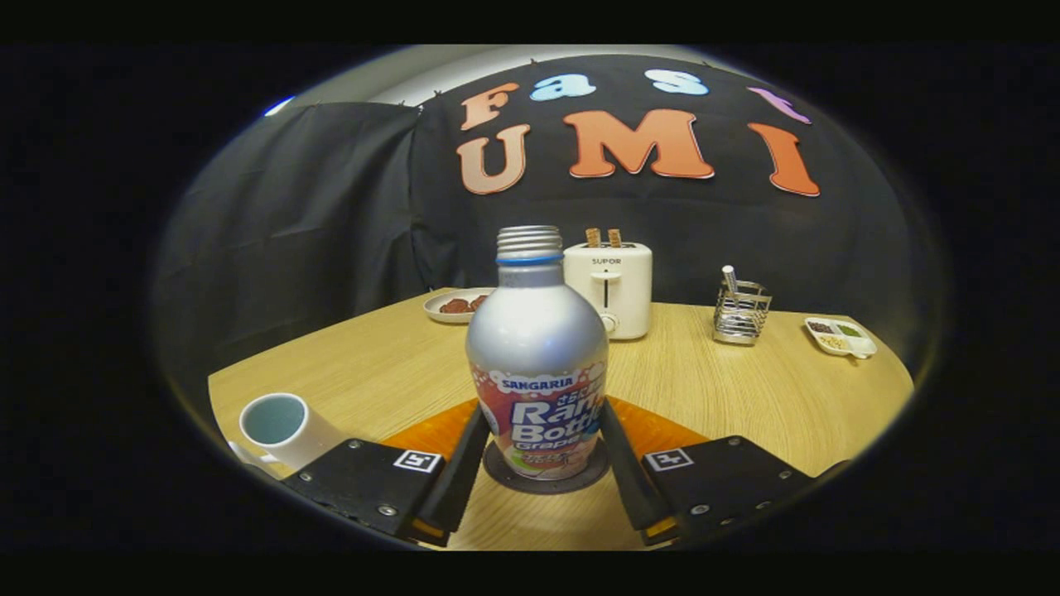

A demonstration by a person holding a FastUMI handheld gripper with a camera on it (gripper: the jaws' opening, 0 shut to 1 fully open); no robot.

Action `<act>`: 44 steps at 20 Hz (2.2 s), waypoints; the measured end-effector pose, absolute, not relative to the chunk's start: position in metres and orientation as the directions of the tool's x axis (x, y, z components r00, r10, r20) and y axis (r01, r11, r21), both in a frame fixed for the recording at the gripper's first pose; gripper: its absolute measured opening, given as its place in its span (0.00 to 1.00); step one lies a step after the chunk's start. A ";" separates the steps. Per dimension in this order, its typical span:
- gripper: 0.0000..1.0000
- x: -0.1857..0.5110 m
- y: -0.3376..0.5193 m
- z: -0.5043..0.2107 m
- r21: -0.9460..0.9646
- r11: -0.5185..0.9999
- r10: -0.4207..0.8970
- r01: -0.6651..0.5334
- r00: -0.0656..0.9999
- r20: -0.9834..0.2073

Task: Take the bottle from table, then pour the juice into the cup, finally place the bottle on the coaster

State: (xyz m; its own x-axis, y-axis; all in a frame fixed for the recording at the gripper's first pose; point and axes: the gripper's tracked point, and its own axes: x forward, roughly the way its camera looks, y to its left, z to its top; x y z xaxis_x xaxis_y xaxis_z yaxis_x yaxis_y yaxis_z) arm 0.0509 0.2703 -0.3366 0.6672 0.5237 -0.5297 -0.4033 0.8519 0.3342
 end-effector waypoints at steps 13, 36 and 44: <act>0.98 0.044 0.246 -0.309 0.319 0.854 0.520 -0.412 0.686 -0.509; 0.97 0.015 0.071 -0.080 0.148 0.972 0.206 -0.184 0.966 -0.158; 0.97 -0.013 0.019 -0.064 0.208 0.973 0.125 -0.100 0.986 -0.109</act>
State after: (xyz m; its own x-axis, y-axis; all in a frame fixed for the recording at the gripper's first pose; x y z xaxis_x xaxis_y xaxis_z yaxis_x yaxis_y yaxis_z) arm -0.0134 0.0190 -0.0637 0.9861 0.1247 -0.1093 -0.1001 0.9731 0.2077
